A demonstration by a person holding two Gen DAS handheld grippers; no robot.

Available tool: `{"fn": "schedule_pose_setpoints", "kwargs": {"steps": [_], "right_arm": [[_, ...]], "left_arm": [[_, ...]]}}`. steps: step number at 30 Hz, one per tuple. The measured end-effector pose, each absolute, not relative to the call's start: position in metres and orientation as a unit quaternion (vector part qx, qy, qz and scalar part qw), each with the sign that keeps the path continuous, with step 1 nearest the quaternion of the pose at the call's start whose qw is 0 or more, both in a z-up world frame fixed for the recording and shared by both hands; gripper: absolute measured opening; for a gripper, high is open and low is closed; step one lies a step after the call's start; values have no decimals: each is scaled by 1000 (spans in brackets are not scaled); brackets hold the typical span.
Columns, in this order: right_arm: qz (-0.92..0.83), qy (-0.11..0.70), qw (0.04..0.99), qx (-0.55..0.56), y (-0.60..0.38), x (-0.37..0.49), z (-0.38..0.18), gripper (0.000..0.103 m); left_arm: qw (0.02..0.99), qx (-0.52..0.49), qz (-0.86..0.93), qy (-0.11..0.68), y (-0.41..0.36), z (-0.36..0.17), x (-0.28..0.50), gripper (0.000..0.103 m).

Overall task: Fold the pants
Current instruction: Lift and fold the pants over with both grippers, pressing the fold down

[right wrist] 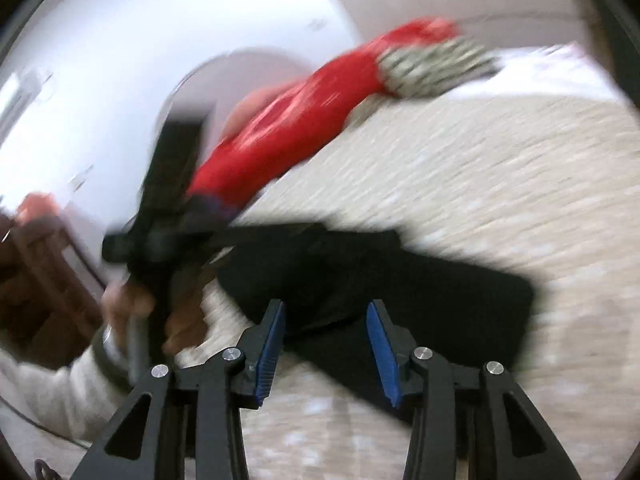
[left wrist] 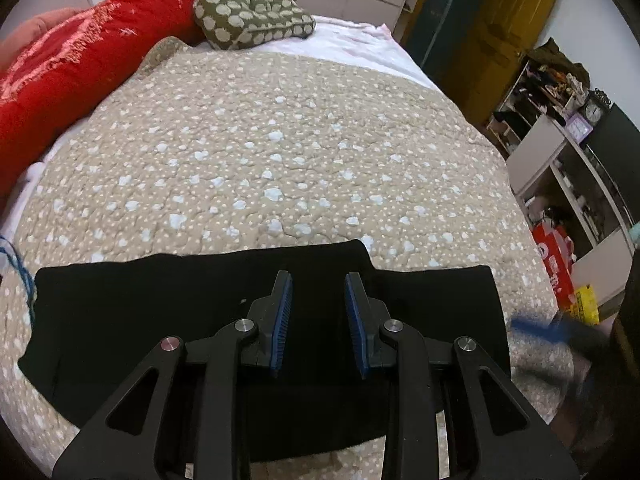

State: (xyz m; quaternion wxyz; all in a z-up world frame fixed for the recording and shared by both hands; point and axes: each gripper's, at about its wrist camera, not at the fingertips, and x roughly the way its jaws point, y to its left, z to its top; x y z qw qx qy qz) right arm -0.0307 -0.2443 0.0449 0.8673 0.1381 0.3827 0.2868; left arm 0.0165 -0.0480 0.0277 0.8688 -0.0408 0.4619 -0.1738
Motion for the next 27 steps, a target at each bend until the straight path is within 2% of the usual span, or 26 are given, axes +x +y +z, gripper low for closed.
{"fn": "schedule_pose_setpoints", "kwargs": {"steps": [3,8,14,21,27], "right_arm": [[205,392,891,101,-269,-27,43,38],[146,434,889,17,-254,3,5,29],[133,439,889,-1,-251,25,-9,29],[159,421,893,5,-255,-24,30,29],[169,456,874,-23,-243,-58,8,29]], "left_arm": [[869,-46,-188,455,-58,29,4,26],[864,-14,-178,470,-82,9,-4,26],[858,-13,-161,487,-89,-19,-8,32],[859,-17,-161,485,-87,-20,-10,32],[862,-21,-157,481,-87,-19,-13,32]]}}
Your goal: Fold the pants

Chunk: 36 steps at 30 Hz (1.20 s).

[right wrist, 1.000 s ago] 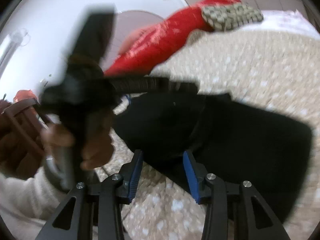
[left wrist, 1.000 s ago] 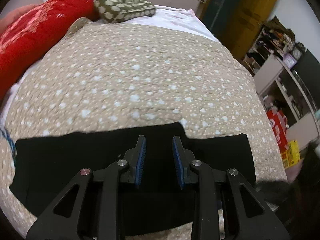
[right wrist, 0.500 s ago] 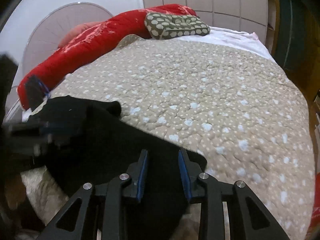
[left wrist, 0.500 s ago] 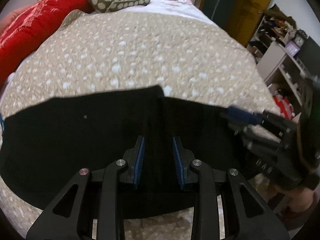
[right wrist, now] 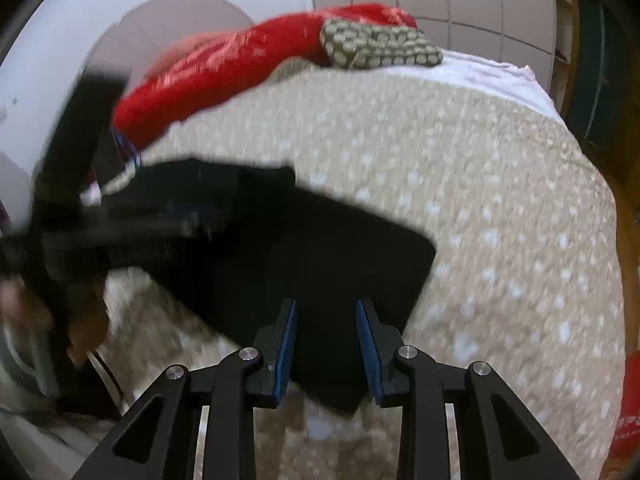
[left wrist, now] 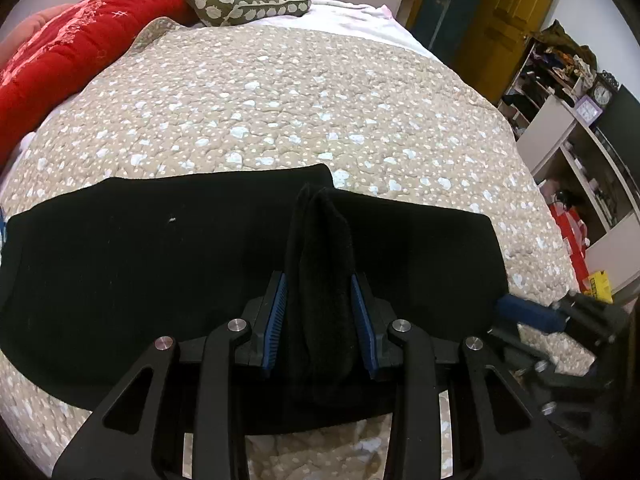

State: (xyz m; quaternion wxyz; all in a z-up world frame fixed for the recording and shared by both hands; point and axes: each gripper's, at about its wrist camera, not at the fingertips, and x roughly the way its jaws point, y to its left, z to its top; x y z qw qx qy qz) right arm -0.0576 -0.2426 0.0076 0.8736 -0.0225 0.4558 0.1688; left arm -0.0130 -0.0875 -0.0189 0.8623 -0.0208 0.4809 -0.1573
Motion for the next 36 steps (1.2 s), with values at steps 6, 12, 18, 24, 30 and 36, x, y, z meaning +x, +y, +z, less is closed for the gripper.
{"fn": "schedule_pose_setpoints", "kwargs": {"steps": [6,12,18,24,30,36], "right_arm": [[170,448,878,0,-245,-60,20,29],[172,429,887,-5,-233,-51,33,29],[176,430,886,4,-222,-23,27,29],[191,454,870,-3,-199,15,7,29],[186,454,871,-16,-190,20,2,30],[180,450,874,-30,-191,7,14,30]], "left_arm": [[864,-21,-154,479,-85,-15,-18,32],[868,-22,-149,474,-79,-10,-25,32],[871,-27,-136,472,-66,-8,-32,32],[867,-38,-124,480,-51,-12,-36,32],[867,-42,-128,480,-50,-11,-36,32],[866,-44,-129,481,-52,-10,-36,32]]}}
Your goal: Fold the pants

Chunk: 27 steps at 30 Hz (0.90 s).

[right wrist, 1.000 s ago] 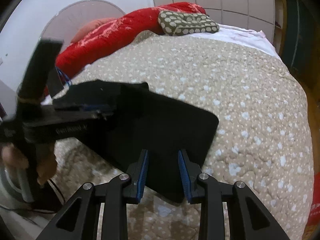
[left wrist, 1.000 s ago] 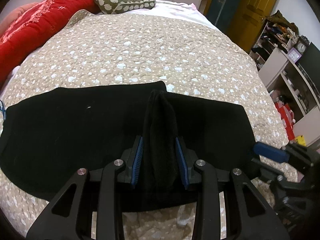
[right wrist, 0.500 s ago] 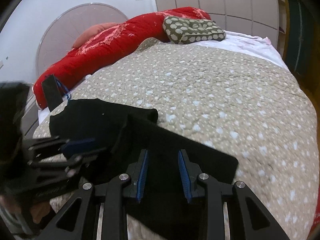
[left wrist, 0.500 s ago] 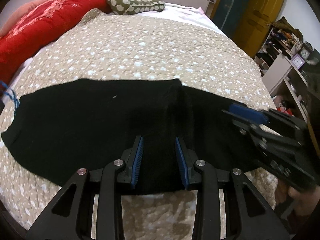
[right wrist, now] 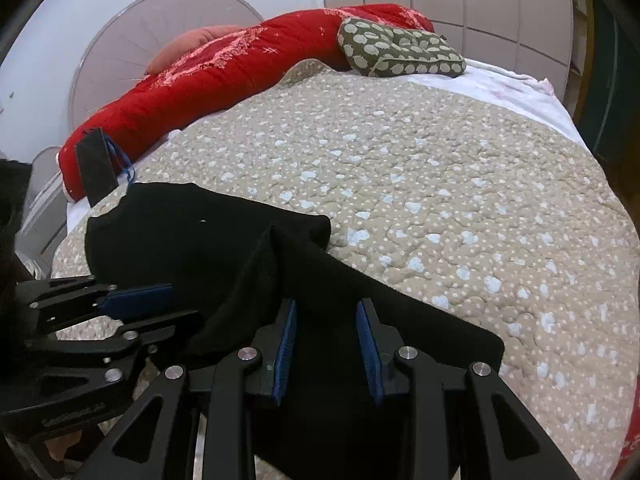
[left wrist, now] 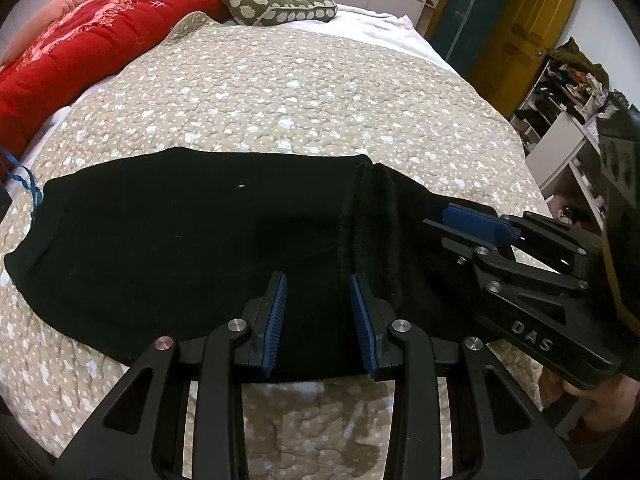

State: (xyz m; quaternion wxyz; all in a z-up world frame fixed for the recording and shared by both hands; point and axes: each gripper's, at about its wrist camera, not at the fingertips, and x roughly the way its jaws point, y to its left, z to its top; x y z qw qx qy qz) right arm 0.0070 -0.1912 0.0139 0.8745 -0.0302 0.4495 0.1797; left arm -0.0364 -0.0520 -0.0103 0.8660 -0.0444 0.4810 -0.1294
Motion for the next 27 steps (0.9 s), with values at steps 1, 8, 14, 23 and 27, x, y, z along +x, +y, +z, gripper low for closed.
{"fn": "schedule_pose_setpoints", "kwargs": {"steps": [1,8,14,23,27], "right_arm": [[180,448,875,-29,-191,6,15,30],[189,441,877,-30,-186,4,20,29],[197,442,875,-22,-176,11,15,29],[238,433,868,-38,-146,13,16,33],[249,431,866,-43,-141,11,16,33]], "left_arm": [[866,-46,-130,481,-51,-10,-37,32],[867,-58,-120,480,-38,-5,-41,32],[867,-85,-108,478,-19,-2,-47,49],[868,-147,-71,468,38,1,-60,56],[870,-171,-43,460,63,3,-63,56]]}}
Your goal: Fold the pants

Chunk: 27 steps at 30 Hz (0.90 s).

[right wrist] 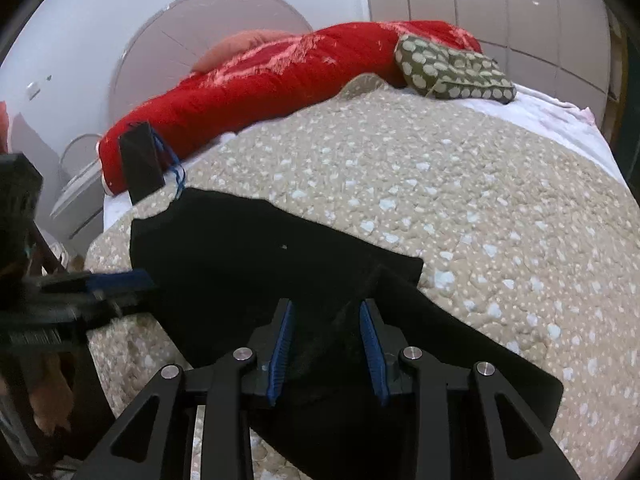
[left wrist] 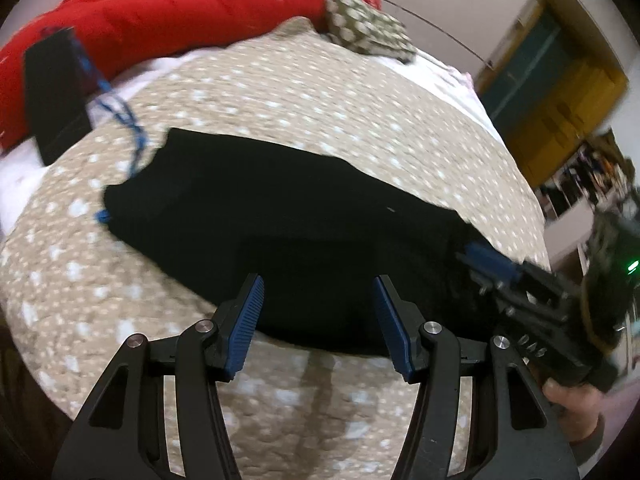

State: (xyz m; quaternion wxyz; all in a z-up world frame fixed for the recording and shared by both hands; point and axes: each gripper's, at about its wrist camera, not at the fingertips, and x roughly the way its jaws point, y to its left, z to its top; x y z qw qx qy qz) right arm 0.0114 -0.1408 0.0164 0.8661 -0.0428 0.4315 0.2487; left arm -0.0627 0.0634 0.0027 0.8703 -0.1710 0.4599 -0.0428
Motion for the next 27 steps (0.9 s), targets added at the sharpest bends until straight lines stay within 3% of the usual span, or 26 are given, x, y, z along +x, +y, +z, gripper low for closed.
{"fn": "schedule_pose_setpoints", "kwargs": {"steps": [4,6,10,21,27], "right_arm": [[244,450,858,-52,-136,18,4,33],[252,442,860,-54,-133,18,15,34],[297,408,862,-47,-114,29,40,51],[398,418,807,-129,16,89,24,52],[422,472,759,-156,68,125,-21,53]], "left_arm": [[872,-200,-17,447,91,4,-71,58],[871,-223,-4,439,108,2,-76,67],[857,-294,8,424,139,-10,-84,67],[830,-354,11,431,155,-33,-71,68],[830,-363,1,424,154,-43,-60,73]]}}
